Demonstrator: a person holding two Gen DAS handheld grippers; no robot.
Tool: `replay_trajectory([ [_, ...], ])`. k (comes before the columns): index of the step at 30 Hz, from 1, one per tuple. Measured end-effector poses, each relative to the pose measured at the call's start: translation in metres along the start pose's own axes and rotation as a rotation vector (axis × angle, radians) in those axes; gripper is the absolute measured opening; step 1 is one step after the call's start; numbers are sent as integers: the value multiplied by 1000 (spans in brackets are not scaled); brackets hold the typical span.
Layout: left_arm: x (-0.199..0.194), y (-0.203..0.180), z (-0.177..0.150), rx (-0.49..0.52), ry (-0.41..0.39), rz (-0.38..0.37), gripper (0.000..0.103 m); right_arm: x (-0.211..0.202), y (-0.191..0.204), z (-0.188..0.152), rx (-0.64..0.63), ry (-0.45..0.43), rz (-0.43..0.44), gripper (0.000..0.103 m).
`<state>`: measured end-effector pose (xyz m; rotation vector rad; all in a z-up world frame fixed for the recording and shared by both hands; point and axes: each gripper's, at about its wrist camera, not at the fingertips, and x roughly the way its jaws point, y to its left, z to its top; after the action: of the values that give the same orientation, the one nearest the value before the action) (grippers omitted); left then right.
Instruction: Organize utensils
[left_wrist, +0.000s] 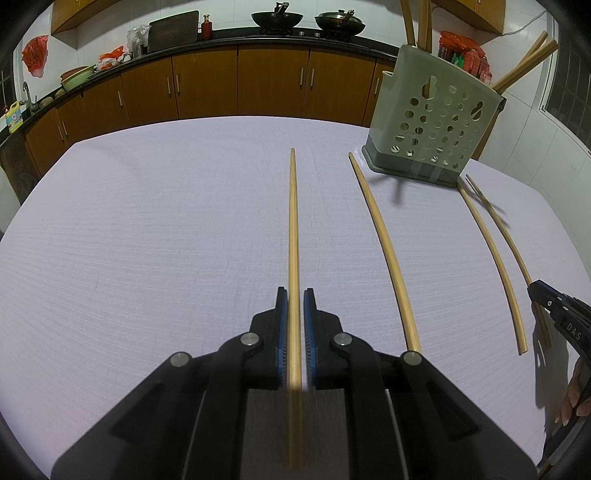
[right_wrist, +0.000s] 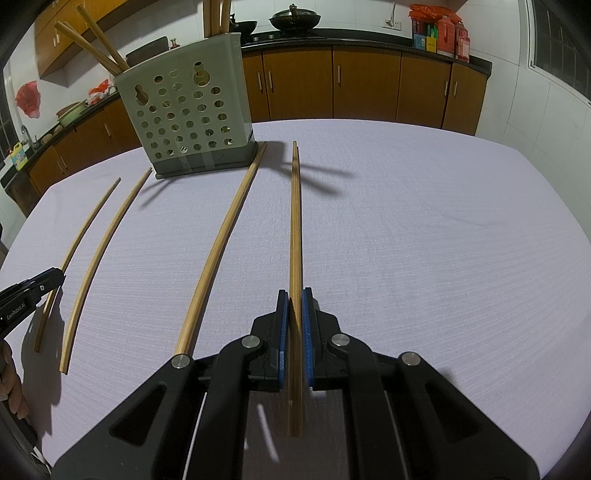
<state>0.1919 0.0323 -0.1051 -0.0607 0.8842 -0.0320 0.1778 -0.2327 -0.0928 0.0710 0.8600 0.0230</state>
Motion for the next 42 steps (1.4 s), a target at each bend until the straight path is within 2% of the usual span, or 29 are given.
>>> replay_trajectory([
  [37, 0, -2, 0, 15, -2, 7, 14, 0, 0, 0, 1, -1, 1, 9],
  [42, -4, -3, -4, 32, 0, 12, 8, -1, -6, 0, 29, -3, 36, 8],
])
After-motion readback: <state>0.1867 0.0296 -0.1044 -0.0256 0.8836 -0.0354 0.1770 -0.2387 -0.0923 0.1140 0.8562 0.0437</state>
